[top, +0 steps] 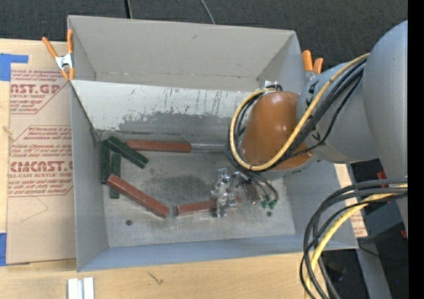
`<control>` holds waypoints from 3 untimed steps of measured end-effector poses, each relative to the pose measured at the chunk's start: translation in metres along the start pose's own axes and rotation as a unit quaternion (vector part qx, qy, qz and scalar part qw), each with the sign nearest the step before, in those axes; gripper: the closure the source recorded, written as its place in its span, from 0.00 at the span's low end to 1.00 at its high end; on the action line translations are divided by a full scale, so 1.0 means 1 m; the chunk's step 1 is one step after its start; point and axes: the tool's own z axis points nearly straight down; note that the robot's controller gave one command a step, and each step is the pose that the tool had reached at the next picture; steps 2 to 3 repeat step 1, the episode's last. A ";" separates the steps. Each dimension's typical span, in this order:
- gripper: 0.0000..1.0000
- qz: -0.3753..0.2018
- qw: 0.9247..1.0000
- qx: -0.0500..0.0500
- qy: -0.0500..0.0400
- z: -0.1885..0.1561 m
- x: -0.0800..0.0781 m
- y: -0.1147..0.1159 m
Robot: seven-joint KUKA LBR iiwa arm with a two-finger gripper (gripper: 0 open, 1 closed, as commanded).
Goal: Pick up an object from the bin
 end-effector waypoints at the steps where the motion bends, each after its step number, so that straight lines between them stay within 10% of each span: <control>1: 1.00 0.000 1.000 -0.001 0.006 -0.195 0.016 -0.064; 3: 1.00 0.000 1.000 -0.001 0.006 -0.195 0.016 -0.064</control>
Offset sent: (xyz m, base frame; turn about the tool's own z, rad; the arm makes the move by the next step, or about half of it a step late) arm 0.0000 0.0000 0.0000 0.0000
